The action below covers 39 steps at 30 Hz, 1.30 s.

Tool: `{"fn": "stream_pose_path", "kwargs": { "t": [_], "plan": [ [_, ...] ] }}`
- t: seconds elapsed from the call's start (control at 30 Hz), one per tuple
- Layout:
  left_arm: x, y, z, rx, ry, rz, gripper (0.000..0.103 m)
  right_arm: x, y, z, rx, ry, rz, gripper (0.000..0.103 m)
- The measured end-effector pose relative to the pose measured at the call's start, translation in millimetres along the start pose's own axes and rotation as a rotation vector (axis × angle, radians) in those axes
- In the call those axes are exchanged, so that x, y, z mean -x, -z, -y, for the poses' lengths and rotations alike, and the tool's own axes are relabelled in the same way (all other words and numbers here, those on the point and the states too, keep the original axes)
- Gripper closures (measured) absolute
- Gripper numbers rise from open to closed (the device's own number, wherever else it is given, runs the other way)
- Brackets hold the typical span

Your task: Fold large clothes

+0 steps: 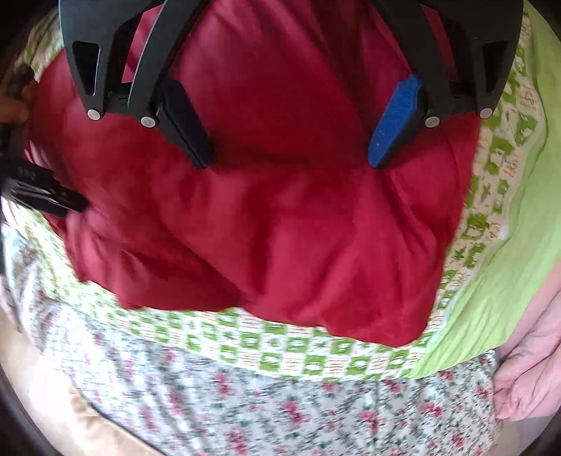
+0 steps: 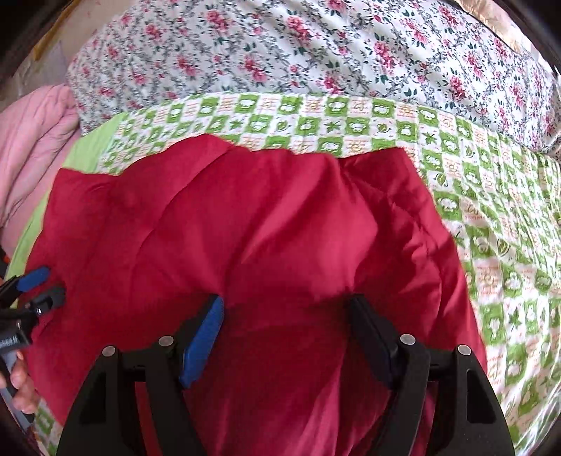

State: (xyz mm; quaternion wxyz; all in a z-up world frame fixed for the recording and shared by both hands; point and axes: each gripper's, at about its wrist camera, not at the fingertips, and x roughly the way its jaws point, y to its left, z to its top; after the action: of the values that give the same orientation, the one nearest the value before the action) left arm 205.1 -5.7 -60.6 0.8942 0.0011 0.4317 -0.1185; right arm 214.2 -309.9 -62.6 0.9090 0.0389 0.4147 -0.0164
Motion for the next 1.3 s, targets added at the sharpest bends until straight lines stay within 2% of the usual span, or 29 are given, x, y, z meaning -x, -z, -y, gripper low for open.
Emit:
{"fn": "stream_pose_path", "kwargs": {
  "t": [0.17,0.3,0.4,0.53,0.67,0.83,0.93,1.07,1.2,1.3],
  "plan": [
    [-30.7,-25.8,-22.8,0.09,-0.074,-0.043,0.011,-16.9,-10.6,16.5,-0.072,-0.012,-0.007,0.03],
    [-57.1,-41.4,-44.7,0.165,-0.072,-0.086,0.011,-25.1,-13.6,40.5,-0.193,-0.04,-0.003,0.031],
    [-69.9,-47.8,-53.2,0.185,-0.101,-0.099,0.01,-28.5,-13.1,57.0,-0.278,-0.056,0.016,0.036],
    [-86.1,-52.3,-65.3,0.227,-0.11,-0.122,0.01,-31.1,-11.0,67.6,-0.326,-0.069,0.032,0.036],
    [-85.9,-54.3,-65.7,0.225,-0.119,-0.116,0.01,-34.9,-11.7,77.3,-0.373,-0.086,0.033,0.036],
    [-53.1,-46.5,-74.8,0.268,-0.029,-0.072,0.014,-36.6,-12.4,83.1,-0.393,-0.096,0.032,0.036],
    [-10.9,-30.9,-68.9,0.226,0.013,-0.01,0.014,-36.3,-10.6,85.5,-0.407,-0.1,0.034,0.036],
    [41.5,10.0,-53.2,0.165,0.095,0.038,0.014,-36.2,-10.5,84.9,-0.413,-0.091,0.035,0.036],
    [68.7,41.8,-40.0,0.115,0.147,0.05,0.014,-24.0,-5.4,87.9,-0.452,-0.109,0.058,0.036],
    [80.2,56.9,-22.9,0.072,0.178,0.064,0.014,4.5,-0.5,84.1,-0.445,-0.132,0.104,0.034]
  ]
}}
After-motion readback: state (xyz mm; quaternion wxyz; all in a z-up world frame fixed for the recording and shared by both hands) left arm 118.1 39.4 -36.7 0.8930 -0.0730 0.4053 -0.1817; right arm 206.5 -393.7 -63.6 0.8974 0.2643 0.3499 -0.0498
